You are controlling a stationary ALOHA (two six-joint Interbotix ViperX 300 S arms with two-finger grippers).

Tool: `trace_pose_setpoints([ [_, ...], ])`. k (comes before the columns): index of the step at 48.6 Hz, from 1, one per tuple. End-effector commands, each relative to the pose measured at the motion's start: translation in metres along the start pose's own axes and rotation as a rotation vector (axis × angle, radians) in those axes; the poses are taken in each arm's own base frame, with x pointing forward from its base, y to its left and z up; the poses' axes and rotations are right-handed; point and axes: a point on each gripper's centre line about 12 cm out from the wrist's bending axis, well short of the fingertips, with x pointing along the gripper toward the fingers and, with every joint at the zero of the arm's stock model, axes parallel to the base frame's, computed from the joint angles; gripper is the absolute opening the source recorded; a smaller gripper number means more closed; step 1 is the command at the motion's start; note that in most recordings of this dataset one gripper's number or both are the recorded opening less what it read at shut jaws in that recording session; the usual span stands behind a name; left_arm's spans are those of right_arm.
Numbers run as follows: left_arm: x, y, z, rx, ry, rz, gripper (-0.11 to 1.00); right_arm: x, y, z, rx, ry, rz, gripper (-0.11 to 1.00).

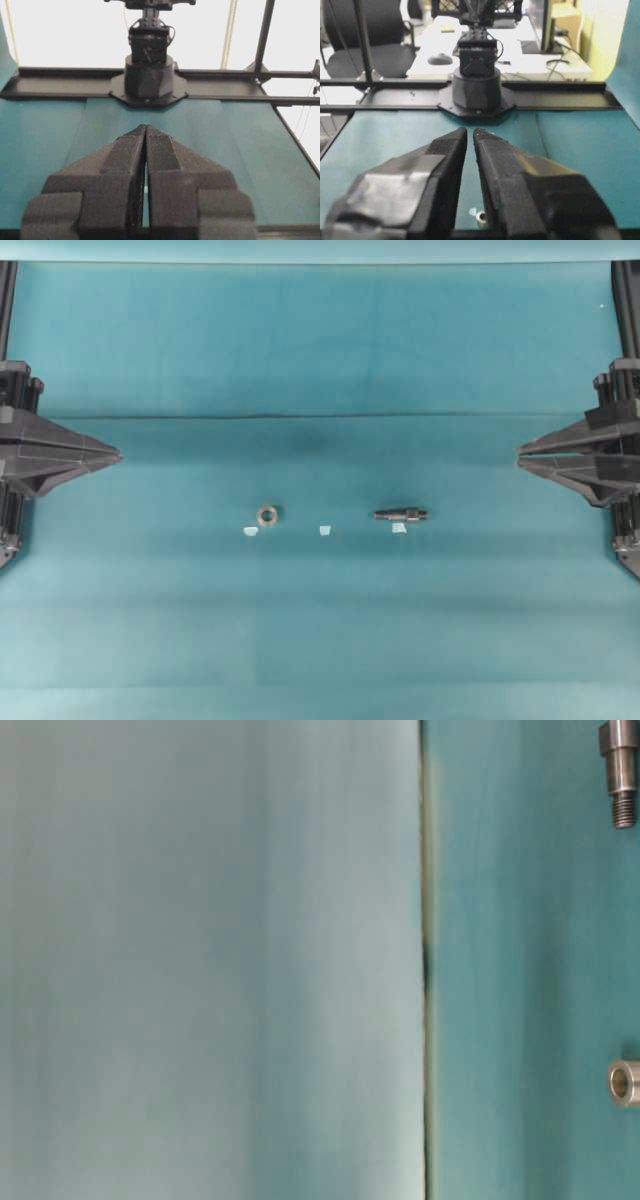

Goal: Insert the washer onto the shaft with both hands.
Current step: 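Move left gripper over the silver washer and right gripper over the shaft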

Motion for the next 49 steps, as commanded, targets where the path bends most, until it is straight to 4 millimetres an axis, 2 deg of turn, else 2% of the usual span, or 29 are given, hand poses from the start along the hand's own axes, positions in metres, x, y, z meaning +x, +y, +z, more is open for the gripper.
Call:
trace_pose_setpoints([
  [1, 0.015, -0.003, 0.009, -0.026, 0.016, -0.014, 0.02, 0.002, 0.000, 0.005, 0.017, -0.011, -0.002, 0.00],
  [9, 0.032, -0.002, 0.010, -0.071, 0.059, -0.006, 0.02, 0.005, -0.005, 0.002, 0.143, 0.091, -0.039, -0.09],
  [16, 0.049, 0.002, 0.003, -0.084, 0.112, 0.012, 0.02, 0.008, -0.010, -0.009, 0.185, 0.246, -0.073, -0.10],
  [28, 0.087, 0.003, -0.028, -0.088, 0.389, 0.026, 0.02, 0.018, -0.015, -0.039, 0.195, 0.553, -0.111, -0.10],
  [39, 0.122, 0.004, -0.050, -0.067, 0.605, 0.033, 0.02, 0.034, -0.016, -0.061, 0.192, 0.697, -0.118, -0.10],
  [49, 0.138, 0.007, -0.072, -0.066, 0.766, 0.047, 0.02, 0.050, -0.018, -0.077, 0.170, 0.807, -0.120, -0.10],
])
